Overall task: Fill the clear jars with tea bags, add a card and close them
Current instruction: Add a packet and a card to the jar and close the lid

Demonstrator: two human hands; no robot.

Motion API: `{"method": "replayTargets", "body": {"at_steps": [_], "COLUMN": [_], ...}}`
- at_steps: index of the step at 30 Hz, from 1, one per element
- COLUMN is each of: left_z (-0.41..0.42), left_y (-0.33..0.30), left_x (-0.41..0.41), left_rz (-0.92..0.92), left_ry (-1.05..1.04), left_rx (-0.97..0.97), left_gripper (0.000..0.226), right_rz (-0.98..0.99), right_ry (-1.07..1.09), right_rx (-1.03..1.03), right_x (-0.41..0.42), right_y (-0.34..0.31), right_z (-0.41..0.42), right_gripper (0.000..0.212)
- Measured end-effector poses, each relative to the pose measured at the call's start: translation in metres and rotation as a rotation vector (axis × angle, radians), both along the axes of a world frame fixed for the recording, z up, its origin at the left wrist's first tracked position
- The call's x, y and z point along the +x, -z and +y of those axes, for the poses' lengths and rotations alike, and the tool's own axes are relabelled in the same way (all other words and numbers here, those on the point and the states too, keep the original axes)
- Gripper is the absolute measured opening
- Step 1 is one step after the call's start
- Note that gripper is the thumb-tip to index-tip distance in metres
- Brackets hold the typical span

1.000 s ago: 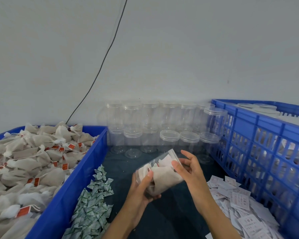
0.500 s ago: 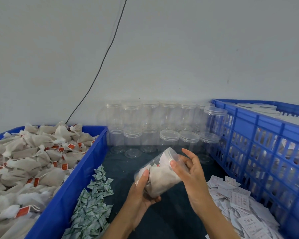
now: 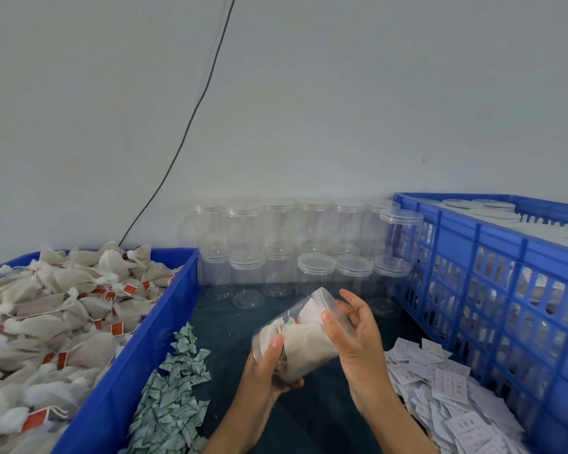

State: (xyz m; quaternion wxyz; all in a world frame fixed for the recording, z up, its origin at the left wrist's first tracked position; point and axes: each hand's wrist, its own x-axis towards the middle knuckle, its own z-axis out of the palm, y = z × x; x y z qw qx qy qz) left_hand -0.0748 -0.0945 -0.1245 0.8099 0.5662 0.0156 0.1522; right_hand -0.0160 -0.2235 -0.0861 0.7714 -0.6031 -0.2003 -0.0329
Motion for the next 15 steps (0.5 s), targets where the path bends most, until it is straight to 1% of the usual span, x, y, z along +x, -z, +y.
{"method": "replayTargets", "body": {"at_steps": [3, 7, 8, 12, 15], "left_z": [0.002, 0.0, -0.001, -0.002, -0.007], "left_y": [-0.004, -0.016, -0.019, -0.031, -0.041], "left_x": [0.002, 0.002, 0.002, 0.004, 0.006], "left_rz": [0.0, -0.016, -0.017, -0.026, -0.024], "left_ry": [-0.027, -0.011, 0.001, 0.03, 0.043], "left_rx": [-0.013, -0.004, -0.005, -0.016, -0.059], "left_gripper": [0.061, 0.059, 0.058, 0.057, 0.055], "right_rz": [0.044, 0.109, 0.127, 0.195, 0.212], "right_ry": [-0.014, -0.102, -0.117, -0.094, -0.058], "right_rx": [0.055, 0.146, 0.161, 0.223, 0.208], "right_x": [0.001, -0.001, -0.002, 0.0, -0.001], "right_y": [-0.003, -0.009, -0.01, -0.023, -0.036], "right_z": [0.003, 0.008, 0.01, 0.012, 0.01], "right_gripper": [0.09, 0.123, 0.126, 0.124, 0.123]}}
